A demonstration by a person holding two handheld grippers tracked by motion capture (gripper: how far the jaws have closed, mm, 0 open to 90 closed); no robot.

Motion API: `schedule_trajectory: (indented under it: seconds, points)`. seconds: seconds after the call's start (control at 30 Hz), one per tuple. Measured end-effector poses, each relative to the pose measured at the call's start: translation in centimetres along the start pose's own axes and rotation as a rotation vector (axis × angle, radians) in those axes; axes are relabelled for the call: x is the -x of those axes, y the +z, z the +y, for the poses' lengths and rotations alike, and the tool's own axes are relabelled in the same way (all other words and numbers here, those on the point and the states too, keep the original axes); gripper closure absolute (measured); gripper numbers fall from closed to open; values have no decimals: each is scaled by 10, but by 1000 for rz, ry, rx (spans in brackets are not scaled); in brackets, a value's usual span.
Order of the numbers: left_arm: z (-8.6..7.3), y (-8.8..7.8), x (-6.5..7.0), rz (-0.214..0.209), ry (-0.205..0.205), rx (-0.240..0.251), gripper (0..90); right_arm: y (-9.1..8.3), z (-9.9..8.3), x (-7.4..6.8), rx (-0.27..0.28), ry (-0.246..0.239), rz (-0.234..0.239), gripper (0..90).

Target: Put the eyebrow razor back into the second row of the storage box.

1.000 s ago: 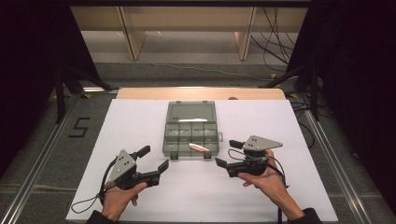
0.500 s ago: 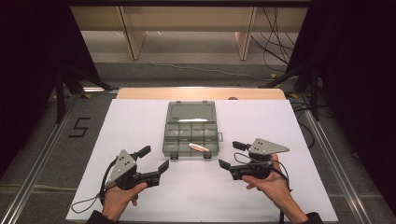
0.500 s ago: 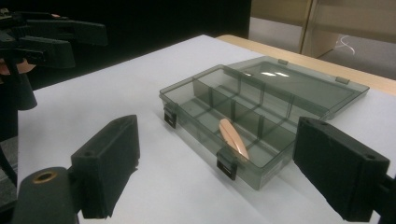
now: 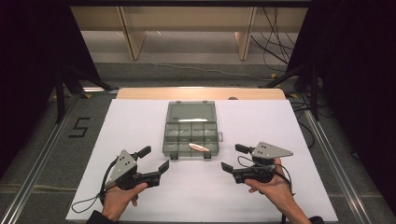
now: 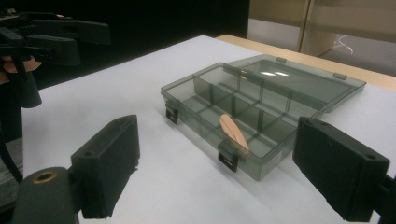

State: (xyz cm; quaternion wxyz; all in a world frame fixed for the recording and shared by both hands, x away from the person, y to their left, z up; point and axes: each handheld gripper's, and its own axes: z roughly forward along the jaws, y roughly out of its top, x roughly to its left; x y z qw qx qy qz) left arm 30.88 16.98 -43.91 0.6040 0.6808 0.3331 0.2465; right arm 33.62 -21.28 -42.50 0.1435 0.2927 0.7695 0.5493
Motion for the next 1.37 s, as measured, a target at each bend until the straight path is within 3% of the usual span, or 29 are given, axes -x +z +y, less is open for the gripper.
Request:
schedule_trajectory:
  seconds: [0.13, 0.17, 0.3, 0.47, 0.53, 0.7, 0.8, 0.97, 1.37]
  points:
    - [0, -2, 1, 11, -8, -16, 160, -2, -1, -2, -2, 6, 13, 159]
    - [0, -2, 2, 12, -13, -16, 160, -3, -2, -2, 10, -7, -12, 159]
    - [0, 0, 0, -1, 5, -3, 160, -6, -3, -3, 4, 6, -10, 159]
    - [0, -2, 1, 11, -2, -16, 160, -9, -3, -4, -12, 17, -9, 159]
    - [0, 0, 0, -1, 6, -1, 160, -9, -5, -2, 8, -7, -19, 159]
    - [0, -1, 1, 10, 5, -16, 160, -10, -6, -1, -4, 21, -11, 159]
    - [0, -1, 1, 10, 4, -16, 160, -11, -5, -1, -1, 13, -28, 159]
    - [0, -1, 1, 12, -1, -14, 160, -10, -6, -2, -2, 19, -11, 159]
    - [0, -1, 1, 12, -3, -12, 160, -9, -7, -2, -3, 9, -23, 159]
